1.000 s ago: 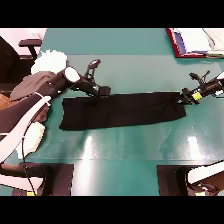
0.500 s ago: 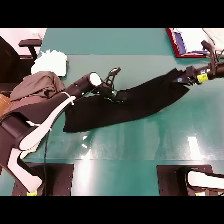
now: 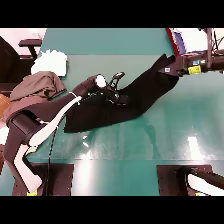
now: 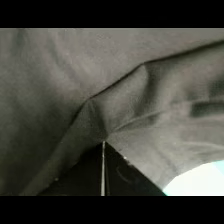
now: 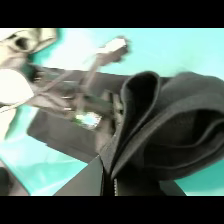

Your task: Fold the shirts.

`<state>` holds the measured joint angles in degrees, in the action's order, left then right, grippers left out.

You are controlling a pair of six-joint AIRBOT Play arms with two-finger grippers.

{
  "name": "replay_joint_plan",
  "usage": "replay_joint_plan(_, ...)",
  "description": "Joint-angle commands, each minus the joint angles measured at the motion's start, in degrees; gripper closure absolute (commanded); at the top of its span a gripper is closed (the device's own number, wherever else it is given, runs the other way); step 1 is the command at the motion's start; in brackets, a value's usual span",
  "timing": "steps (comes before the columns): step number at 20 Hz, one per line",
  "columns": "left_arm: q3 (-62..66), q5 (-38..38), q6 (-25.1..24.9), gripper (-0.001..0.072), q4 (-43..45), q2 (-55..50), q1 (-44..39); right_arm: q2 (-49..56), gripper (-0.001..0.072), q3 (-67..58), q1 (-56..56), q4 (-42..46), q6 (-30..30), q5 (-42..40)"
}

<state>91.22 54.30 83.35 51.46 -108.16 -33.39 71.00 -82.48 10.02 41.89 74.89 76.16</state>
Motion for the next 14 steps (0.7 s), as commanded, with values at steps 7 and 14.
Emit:
replay_joint_plan(7, 13.62, 12.81, 0.26, 0.0688, 8.2, 6.01, 10.62, -0.76, 0.0691, -0.04, 9.94, -6.14, -0.83, -6.36)
replay_joint_plan(14, 14.43, 12.9, 0.24, 0.0687, 13.62, 26.69, 30.29, 13.86, 0.0691, -4.48, 35.19, -14.34, -8.92, -23.23)
